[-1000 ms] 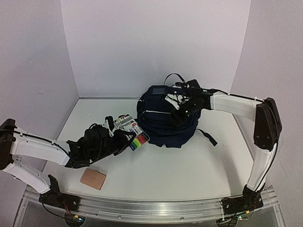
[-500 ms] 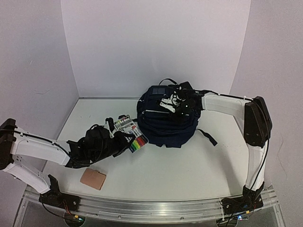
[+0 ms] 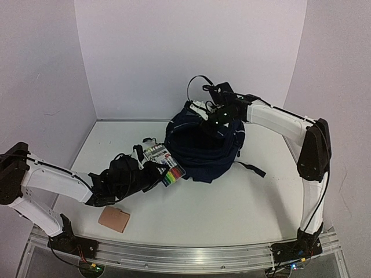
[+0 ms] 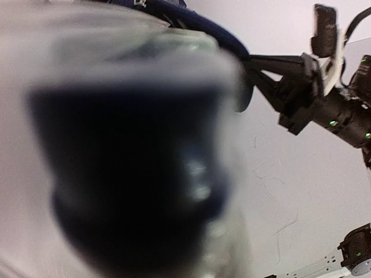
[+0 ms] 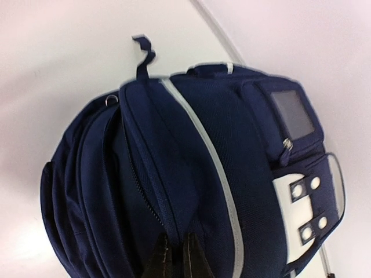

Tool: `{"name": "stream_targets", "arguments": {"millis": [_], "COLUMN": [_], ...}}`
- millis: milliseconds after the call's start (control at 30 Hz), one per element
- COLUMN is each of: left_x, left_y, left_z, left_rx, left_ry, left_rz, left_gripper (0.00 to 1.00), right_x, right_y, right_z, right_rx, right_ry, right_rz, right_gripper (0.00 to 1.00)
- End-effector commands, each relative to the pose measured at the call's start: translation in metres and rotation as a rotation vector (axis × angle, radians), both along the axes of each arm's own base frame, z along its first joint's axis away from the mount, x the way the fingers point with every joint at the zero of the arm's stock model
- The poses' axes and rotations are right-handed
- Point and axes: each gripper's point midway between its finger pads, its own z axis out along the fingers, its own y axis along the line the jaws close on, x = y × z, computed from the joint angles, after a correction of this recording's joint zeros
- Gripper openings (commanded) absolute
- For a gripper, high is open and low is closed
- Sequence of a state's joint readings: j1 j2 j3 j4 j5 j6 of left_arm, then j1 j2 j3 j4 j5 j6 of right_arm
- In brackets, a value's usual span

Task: Pack the student bag
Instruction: Place the stationery in the student bag.

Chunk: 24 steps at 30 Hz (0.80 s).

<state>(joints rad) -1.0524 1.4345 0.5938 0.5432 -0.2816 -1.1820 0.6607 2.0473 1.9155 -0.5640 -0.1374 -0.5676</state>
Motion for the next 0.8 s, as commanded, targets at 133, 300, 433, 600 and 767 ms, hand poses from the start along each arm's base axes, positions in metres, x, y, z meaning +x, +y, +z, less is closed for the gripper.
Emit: {"name": "stream_targets", "arguments": {"millis": [133,300,433,600,767], "left_x": [0.03,0.049,0.066,0.09,0.121], "left_y": [-0.002,-0.005,-0.013,-0.038,-0.069], "left_z": [0.056,0.055,0.045,0.048,0.051], "left_rx": [-0.239,-0.314,-0.368,-0.475,-0.589], "left_ry": [-0.053,0.034,0.095,0.086,0.06], "left_rz": [0.041,0.077,0.095,0.062,0.042], "left_gripper": [0.0,0.0,0.0,0.0,0.0], "right_x": [-0.036,-0.042,-0.048,-0.059,-0.07], "right_y": [0.074,0.08,0.088,0.09,0.087], "right_z": [0.055,0.06,0.072,0.08,0.086], "right_rx": [0.307,0.351,0.398,0.417,0.435], "right_ry": [0.16,0.204,0.231,0.249,0.277], "right_rz": [0.033,0.029,0.041,0.062,0.072], "right_gripper": [0.0,0.0,0.0,0.0,0.0]}}
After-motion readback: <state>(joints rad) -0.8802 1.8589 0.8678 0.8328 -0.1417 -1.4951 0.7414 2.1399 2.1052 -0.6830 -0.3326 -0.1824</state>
